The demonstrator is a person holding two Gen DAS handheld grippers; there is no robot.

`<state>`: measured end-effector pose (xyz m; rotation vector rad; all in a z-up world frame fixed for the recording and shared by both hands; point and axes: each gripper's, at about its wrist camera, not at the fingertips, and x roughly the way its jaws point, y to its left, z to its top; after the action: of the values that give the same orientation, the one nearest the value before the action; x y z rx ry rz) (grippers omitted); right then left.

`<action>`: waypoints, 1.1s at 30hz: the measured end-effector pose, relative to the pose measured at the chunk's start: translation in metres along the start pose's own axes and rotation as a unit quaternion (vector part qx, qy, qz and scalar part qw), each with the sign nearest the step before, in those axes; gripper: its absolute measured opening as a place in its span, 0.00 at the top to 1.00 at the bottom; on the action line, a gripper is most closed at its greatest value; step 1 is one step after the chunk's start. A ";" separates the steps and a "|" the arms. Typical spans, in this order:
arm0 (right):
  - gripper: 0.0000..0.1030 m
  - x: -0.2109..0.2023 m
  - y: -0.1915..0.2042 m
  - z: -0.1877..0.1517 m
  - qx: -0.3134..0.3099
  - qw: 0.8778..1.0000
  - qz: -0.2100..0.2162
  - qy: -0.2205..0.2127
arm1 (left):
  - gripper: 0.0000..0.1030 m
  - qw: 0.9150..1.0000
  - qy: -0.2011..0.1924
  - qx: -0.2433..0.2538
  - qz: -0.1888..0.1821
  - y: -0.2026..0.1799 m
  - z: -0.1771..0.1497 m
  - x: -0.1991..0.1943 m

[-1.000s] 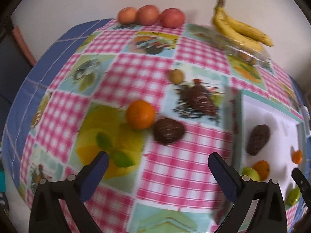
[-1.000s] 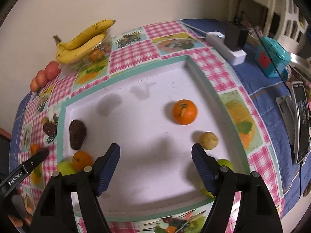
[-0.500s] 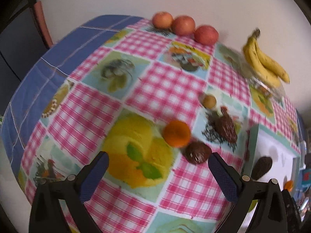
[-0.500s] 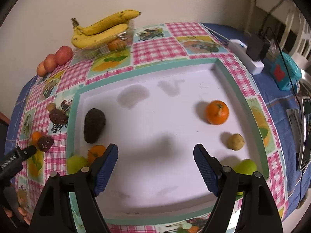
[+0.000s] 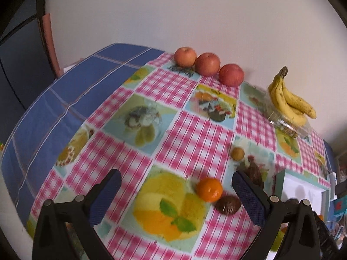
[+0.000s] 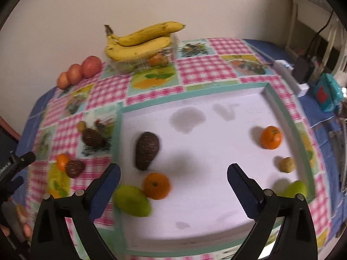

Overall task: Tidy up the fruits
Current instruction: 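Withdraw both open grippers from the tray toward the remaining fruits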

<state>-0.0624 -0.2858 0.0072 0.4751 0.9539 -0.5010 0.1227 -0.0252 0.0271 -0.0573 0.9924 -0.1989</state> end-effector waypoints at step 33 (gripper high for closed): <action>0.22 0.030 0.098 0.020 -0.080 0.990 0.110 0.028 | 0.00 0.996 0.086 -0.001 0.020 0.025 0.009 0.053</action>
<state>0.0236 -0.2259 0.0072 0.4448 0.9738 -0.2114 0.1620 -0.0113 -0.0152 -0.0222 1.1637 -0.1675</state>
